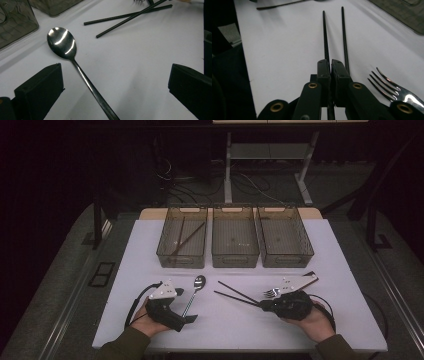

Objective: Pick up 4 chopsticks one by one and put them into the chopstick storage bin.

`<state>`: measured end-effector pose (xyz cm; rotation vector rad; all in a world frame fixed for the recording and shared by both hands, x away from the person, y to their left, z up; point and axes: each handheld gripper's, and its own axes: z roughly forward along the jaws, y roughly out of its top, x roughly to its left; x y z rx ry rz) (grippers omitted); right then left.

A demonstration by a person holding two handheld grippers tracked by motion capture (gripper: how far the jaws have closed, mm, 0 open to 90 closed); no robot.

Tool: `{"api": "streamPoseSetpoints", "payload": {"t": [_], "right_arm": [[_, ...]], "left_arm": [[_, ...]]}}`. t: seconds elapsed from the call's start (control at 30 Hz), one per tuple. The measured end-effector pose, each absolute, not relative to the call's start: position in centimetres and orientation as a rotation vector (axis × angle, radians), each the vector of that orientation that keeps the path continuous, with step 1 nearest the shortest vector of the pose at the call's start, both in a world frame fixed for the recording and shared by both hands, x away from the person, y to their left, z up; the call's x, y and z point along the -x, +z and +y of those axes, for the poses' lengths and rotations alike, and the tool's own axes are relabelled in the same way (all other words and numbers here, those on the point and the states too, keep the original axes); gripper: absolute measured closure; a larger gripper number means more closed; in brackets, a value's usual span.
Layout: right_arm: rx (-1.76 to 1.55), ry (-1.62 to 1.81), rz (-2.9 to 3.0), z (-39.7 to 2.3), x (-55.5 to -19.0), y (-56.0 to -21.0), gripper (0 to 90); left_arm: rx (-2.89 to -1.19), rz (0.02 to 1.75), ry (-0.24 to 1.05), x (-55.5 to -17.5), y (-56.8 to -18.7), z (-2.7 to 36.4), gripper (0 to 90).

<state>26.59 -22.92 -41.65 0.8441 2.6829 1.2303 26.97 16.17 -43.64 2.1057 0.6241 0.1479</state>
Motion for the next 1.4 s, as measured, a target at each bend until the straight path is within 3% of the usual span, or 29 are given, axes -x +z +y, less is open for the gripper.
{"api": "streamPoseSetpoints", "payload": {"t": [0.83, 1.4], "right_arm": [[-0.804, 1.398, 2.559, -23.6, -27.0, -38.7, 85.9], [-0.804, 1.436, 2.477, -22.9, -29.4, -37.0, 85.8]], "left_arm": [[-2.085, 0.622, 0.140, -27.0, -43.8, 16.2, 0.0], [-2.064, 0.634, 0.131, -27.1, -44.0, 16.2, 0.0]]}}
